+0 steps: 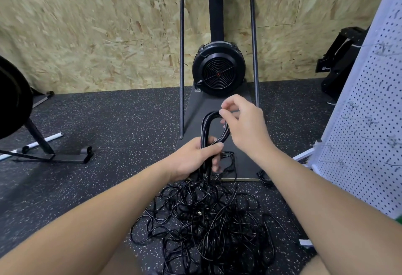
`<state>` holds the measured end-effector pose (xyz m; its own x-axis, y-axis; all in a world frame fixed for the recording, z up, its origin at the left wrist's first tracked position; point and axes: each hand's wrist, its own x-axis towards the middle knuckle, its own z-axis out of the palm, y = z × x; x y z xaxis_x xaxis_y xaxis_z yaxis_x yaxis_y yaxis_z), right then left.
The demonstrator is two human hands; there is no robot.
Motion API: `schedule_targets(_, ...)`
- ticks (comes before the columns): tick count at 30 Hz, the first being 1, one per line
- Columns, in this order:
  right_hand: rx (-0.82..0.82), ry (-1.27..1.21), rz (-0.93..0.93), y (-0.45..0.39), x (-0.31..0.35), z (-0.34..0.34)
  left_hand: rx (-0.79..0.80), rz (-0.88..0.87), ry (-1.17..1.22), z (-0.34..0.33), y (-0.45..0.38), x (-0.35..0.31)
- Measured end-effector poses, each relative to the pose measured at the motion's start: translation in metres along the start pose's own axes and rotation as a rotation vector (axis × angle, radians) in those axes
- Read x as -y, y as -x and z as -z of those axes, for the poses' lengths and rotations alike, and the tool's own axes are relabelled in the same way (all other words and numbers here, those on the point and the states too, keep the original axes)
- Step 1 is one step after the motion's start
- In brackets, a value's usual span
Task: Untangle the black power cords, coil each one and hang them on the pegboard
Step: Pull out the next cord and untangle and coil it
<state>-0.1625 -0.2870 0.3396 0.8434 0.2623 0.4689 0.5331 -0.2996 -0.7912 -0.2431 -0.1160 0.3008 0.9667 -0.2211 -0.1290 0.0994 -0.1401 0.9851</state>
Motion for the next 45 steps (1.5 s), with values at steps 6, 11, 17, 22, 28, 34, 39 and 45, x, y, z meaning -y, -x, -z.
schedule_targets(6,0.041,-0.397,-0.299,-0.009,-0.008,0.000,-0.133,-0.056,0.134,0.000,-0.001,-0.008)
schedule_targets(11,0.564,-0.052,-0.430,0.013,-0.038,-0.016,-0.247,-0.088,0.341,0.007,-0.007,-0.017)
schedule_targets(17,0.940,0.059,-0.404,0.041,-0.048,-0.032,-0.329,-0.116,0.498,0.011,-0.010,-0.020)
schedule_targets(22,0.849,-0.055,-0.545,0.046,-0.042,-0.035,-0.525,-0.143,0.582,0.026,-0.014,-0.023)
schedule_targets(28,0.708,0.050,-0.260,0.032,-0.013,-0.018,-0.724,-0.139,0.552,0.056,-0.017,-0.013)
schedule_targets(34,0.545,-0.122,-0.118,0.016,0.019,-0.003,-0.582,-0.117,0.550,0.053,-0.006,-0.023)
schedule_targets(39,0.462,-0.163,-0.116,0.013,0.023,-0.005,-0.479,-0.075,0.394,0.032,-0.001,-0.035)
schedule_targets(45,0.335,-0.026,-0.242,0.019,0.020,-0.012,-0.122,-0.018,0.277,0.021,-0.003,-0.018)
